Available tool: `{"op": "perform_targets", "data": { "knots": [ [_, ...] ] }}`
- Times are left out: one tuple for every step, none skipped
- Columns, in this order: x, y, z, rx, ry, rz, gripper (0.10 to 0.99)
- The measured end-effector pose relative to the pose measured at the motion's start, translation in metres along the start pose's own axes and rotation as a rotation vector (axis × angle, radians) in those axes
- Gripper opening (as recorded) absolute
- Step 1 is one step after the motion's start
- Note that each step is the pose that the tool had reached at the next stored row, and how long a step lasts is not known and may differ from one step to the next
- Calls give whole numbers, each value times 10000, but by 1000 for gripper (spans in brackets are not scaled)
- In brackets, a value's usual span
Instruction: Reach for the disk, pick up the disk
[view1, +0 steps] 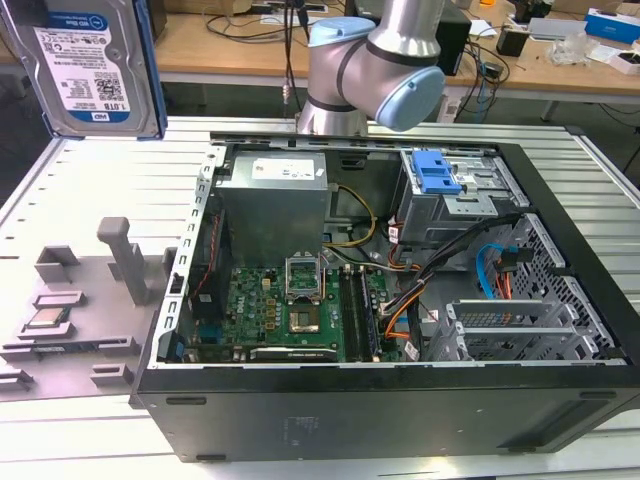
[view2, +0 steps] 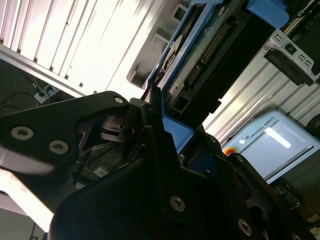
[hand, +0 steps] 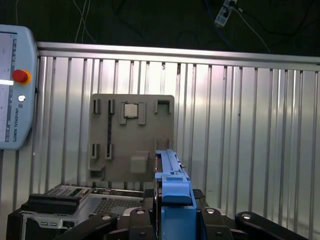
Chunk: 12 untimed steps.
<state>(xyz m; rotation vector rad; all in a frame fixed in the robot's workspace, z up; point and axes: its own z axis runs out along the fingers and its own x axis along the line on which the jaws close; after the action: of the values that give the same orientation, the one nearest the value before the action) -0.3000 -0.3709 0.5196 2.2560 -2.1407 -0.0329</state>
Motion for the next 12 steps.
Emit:
{"op": "perform_targets", "data": {
  "knots": [
    [1,-12,0,1,0,0,373],
    [1,-20,0,2,0,0,373],
    [2,-32,-1,1,0,1,373],
    [2,-41,-1,1,0,1,373],
    [2,-48,-1,1,0,0,373],
    [3,-53,-1,1,-1,1,373],
    [3,-58,-1,2,-1,1,373],
    [3,-71,-2,0,0,1,373],
    [5,-94,-3,2,0,1,373],
    [6,-121,-4,1,-1,1,373],
    [7,-138,-5,0,0,1,373],
    [8,-151,-5,1,0,1,373]
  ]
}}
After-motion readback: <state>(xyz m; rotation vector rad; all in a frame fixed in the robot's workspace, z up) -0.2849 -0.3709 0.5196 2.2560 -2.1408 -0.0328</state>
